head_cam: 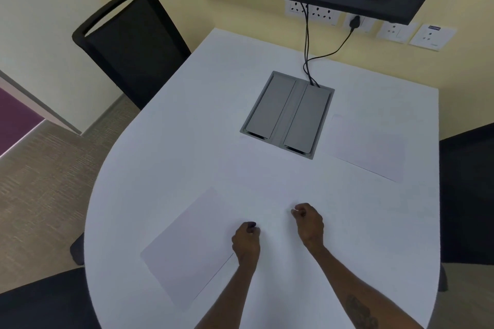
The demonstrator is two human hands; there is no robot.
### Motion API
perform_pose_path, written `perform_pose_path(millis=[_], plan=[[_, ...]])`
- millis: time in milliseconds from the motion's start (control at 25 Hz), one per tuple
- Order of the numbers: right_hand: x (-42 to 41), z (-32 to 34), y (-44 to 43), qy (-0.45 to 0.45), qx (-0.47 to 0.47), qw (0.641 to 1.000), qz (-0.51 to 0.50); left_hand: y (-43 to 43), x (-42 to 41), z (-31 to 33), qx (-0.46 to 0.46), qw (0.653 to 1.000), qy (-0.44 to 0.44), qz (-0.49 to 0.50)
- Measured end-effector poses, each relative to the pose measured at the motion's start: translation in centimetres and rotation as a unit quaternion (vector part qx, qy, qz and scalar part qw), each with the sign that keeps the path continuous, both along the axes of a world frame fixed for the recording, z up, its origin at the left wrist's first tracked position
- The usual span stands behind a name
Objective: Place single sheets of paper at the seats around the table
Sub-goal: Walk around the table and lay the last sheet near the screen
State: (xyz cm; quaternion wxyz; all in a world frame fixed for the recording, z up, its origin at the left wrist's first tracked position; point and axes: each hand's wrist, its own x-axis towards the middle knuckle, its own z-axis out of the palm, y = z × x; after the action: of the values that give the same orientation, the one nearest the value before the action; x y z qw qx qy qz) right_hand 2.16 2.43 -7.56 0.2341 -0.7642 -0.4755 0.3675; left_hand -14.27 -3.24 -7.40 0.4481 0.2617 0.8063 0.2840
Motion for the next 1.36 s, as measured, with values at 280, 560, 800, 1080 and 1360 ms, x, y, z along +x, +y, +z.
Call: perform_pose_path(millis=[280, 560, 800, 1080, 1360], plan=[[4.3, -1.8, 7.6, -0.046, 0.019, 0.996, 0.08, 2.9, 5.6, -1.7, -0.028, 0.998, -0.054, 0.013], [4.8, -4.0, 13.7, -0.099, -0.009, 0.971, 0.216, 4.3, 7.1, -2.9, -0.015, 0.995, -0.069, 0.067], [4.5, -4.4, 16.0, -0.139, -0.027, 0.957, 0.253, 6.4, 8.6, -1.4, -0.022, 0.97, -0.161, 0.181], [4.2, -4.7, 15.9, -0.142, -0.038, 0.952, 0.269, 9.2, 9.6, -1.1, -0.031, 0.912, -0.294, 0.284], [4.1, -4.8, 16.0, -0.16, -0.043, 0.949, 0.269, 10.2, 9.5, -3.1, -0.021, 0.952, -0.176, 0.25]])
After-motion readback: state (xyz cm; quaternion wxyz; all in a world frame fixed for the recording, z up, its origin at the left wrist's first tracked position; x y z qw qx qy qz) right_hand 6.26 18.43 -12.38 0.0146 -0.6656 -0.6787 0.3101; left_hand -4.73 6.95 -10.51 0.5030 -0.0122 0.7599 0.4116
